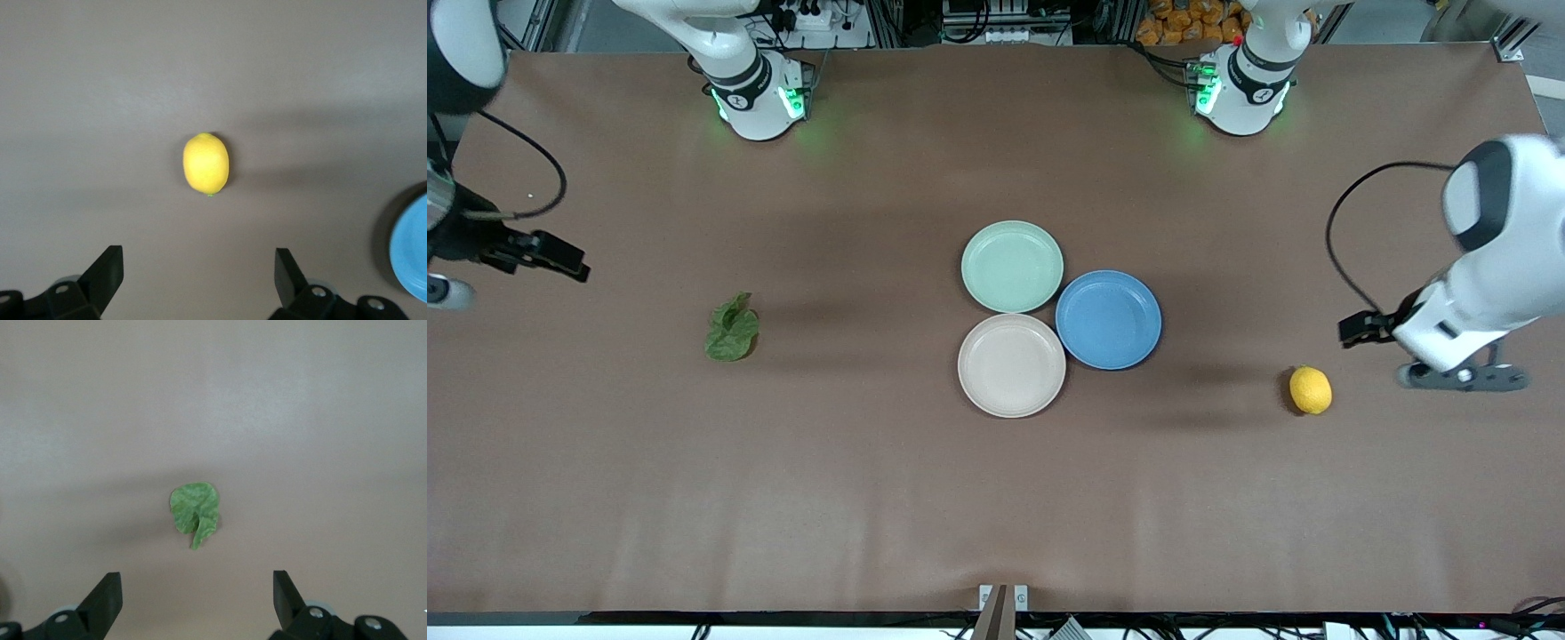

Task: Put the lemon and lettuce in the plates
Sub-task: 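Reach the left gripper to the lemon while the right gripper reaches the lettuce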

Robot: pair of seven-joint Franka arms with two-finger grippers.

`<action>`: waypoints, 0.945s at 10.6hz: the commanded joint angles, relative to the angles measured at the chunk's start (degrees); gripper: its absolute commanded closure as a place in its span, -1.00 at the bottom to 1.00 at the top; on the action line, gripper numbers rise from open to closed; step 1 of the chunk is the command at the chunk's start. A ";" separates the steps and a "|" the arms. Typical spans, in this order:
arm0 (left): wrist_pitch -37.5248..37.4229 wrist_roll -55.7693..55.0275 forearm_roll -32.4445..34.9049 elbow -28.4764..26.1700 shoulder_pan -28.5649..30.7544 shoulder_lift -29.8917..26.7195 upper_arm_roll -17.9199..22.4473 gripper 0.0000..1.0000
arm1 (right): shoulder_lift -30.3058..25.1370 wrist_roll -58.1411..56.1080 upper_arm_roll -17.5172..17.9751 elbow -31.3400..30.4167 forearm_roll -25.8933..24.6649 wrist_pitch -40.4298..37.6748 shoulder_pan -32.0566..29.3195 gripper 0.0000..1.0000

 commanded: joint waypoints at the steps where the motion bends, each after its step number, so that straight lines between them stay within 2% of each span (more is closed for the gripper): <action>1: 6.08 0.52 1.40 -0.89 1.88 6.38 -0.51 -1.00 | 1.61 -0.61 -0.10 -7.00 0.18 8.19 -0.95 -1.00; 5: 11.45 -0.09 1.22 -0.89 1.79 12.46 -0.51 -1.00 | 4.61 -0.52 -0.10 -18.68 0.71 24.70 -0.95 -1.00; 10: 13.75 -0.27 1.57 -0.98 1.62 15.71 -0.42 -1.00 | 10.58 -0.43 -0.01 -25.28 0.71 34.90 -0.95 -1.00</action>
